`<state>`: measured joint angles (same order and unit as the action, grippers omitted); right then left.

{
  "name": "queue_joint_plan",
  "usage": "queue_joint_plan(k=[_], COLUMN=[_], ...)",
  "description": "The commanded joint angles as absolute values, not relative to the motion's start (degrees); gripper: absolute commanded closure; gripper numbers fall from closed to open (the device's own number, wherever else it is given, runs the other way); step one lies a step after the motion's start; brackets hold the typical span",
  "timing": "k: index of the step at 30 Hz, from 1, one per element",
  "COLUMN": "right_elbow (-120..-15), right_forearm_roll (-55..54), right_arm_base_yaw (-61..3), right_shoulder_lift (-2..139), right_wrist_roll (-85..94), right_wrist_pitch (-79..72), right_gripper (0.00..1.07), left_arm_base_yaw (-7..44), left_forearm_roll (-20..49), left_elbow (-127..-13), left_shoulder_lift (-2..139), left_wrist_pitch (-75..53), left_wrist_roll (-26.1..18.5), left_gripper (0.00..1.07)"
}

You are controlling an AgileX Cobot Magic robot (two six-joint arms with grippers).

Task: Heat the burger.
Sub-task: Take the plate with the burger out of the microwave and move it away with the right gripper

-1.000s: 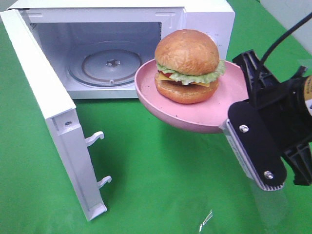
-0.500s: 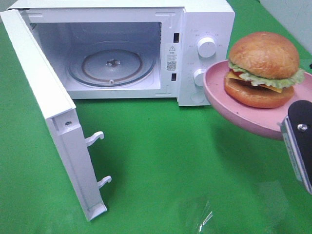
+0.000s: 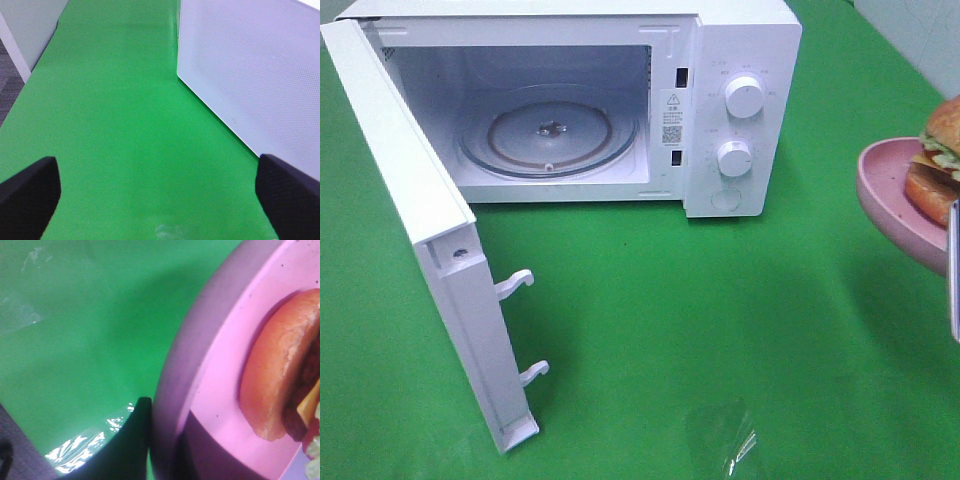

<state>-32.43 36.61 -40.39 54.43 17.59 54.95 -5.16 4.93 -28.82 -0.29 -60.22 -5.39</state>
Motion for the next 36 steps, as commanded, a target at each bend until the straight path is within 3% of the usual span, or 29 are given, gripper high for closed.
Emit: queue_joint_plan(k=[1, 9, 18, 25, 36], right_elbow=[-32.83, -32.83, -32.83, -32.83, -32.89], right_forearm_roll=[39.99, 40.28, 48.47, 50.08, 50.13], right_arm_base_yaw=[-40.22, -40.22, -40.22, -40.05, -31.23], right_shoulder_lift=[53.69, 55.58, 68.47, 77.29, 89.09], right_wrist_roll=[8.77, -1.03, -25.90, -33.23, -36.10], right_wrist_pitch=[57.41, 60.45, 60.96, 58.10, 50.36], right_gripper=[1.07, 1.07, 1.07, 1.07, 1.07], left_arm_base_yaw=[-5.16, -5.16, -5.16, -5.16, -5.16], left_forearm_roll=[5.04, 5.04, 5.04, 5.04, 5.04], left_elbow=[-28.59, -28.59, -28.59, -28.59, -28.59], left_shoulder_lift=[-1.15, -1.15, -1.15, -1.15, -1.15], left_wrist_pitch=[-59.42, -59.42, -59.42, -59.42, -59.42], left_wrist_roll=[-5.33, -5.33, -5.33, -5.33, -5.33], left_gripper=[0.09, 0.09, 0.09, 0.09, 0.09])
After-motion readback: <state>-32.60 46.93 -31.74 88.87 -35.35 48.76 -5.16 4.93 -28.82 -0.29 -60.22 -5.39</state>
